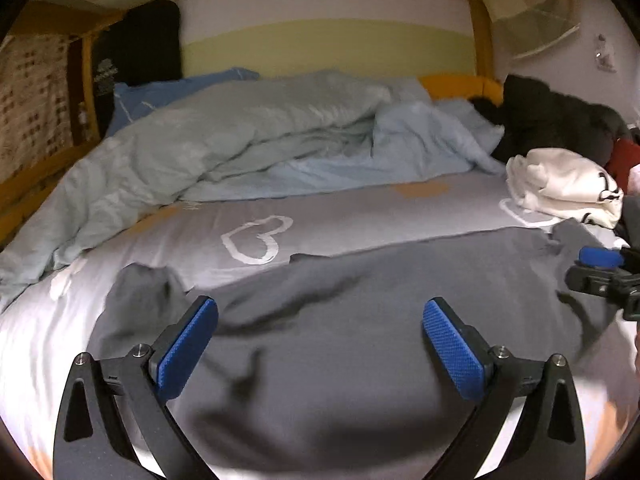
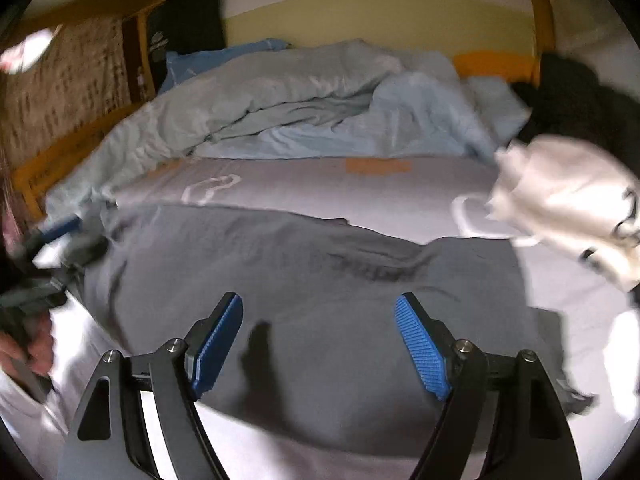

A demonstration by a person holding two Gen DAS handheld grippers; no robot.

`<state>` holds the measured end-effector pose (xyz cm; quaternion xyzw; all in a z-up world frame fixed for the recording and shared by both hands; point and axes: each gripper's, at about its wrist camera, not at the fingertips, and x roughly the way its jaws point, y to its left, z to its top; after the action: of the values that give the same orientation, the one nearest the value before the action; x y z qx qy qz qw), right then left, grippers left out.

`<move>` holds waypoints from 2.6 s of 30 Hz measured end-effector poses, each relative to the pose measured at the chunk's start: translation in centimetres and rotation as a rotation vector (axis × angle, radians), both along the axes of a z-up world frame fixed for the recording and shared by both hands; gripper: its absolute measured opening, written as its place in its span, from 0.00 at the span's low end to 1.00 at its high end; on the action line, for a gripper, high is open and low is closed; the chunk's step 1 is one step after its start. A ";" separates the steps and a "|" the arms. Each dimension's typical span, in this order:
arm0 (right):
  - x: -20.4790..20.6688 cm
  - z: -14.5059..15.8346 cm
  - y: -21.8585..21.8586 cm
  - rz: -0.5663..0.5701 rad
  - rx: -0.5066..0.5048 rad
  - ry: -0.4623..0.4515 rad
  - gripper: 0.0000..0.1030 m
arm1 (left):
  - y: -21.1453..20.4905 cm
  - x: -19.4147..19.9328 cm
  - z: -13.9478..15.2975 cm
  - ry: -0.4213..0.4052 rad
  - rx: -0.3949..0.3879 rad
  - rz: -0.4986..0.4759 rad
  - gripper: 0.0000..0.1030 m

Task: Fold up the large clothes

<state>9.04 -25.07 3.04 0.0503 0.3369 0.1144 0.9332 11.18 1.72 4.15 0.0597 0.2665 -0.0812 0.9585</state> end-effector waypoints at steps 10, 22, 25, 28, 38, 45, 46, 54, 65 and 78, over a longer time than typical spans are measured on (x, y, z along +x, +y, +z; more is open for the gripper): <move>8.4 -3.8 1.2 -0.074 -0.070 0.186 0.79 | -0.5 8.7 -3.8 0.238 -0.007 0.027 0.98; 7.2 -3.5 1.0 -0.121 -0.094 0.058 0.81 | 0.9 6.9 -3.8 0.162 -0.045 0.051 0.98; 3.0 -2.2 -0.2 -0.112 -0.061 0.008 0.81 | 1.6 2.5 -2.6 0.084 -0.032 0.049 0.97; 0.0 -1.7 -1.3 -0.109 -0.059 0.001 0.81 | 2.3 -0.6 -2.1 0.063 -0.018 0.037 0.97; -6.2 -1.3 -8.0 -0.290 0.116 -0.029 0.80 | 6.4 -2.3 -2.7 0.082 -0.097 0.156 0.87; -7.1 -4.5 -11.0 -0.292 0.443 0.102 0.80 | 1.3 -3.0 -1.5 0.077 -0.141 -0.012 0.62; -6.7 -5.3 -11.1 -0.296 0.495 0.130 0.80 | 0.2 -2.8 -1.5 0.081 -0.135 -0.031 0.58; -4.5 -7.1 -10.7 -0.425 0.660 0.138 0.80 | -3.4 -0.3 -3.3 0.191 -0.172 -0.067 0.48; -3.7 -2.6 -9.6 -0.507 0.516 -0.033 0.20 | -3.5 0.1 -3.8 0.233 -0.176 -0.043 0.28; -5.3 6.7 -2.4 -0.259 0.310 -0.245 0.17 | -6.3 1.0 -5.1 0.313 -0.194 -0.114 0.02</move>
<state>3.69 -27.50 9.74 0.2216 0.1904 0.0494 0.9551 12.20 -4.62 -0.90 -0.0315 0.3994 -0.1691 0.9005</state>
